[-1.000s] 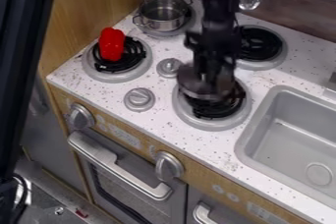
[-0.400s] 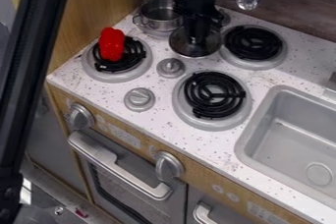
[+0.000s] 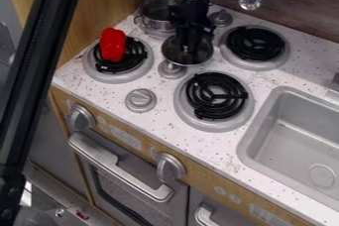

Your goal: Move the lid in the middle of the stove

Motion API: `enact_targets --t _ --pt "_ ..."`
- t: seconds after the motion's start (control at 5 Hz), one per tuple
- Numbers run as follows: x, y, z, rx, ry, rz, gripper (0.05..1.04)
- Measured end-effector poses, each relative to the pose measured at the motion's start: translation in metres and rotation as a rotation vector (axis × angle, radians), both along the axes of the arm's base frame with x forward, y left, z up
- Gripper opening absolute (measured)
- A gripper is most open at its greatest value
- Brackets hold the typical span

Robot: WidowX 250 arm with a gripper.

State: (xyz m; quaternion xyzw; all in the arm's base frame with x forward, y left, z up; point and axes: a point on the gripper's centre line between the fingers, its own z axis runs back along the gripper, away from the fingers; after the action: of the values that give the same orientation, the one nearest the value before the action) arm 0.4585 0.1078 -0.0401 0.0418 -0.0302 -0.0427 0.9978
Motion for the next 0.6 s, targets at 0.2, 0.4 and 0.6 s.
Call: enact_targets --t 0.2,0.4,0.6 --pt "-0.013 0.001 -0.002 -0.008 0.038 0.008 0.31" --pt "-0.018 -0.002 -0.002 -0.031 0.048 0.003 0.609" --pt "-0.019 -0.008 0.039 -0.044 -0.022 -0.005 0.904"
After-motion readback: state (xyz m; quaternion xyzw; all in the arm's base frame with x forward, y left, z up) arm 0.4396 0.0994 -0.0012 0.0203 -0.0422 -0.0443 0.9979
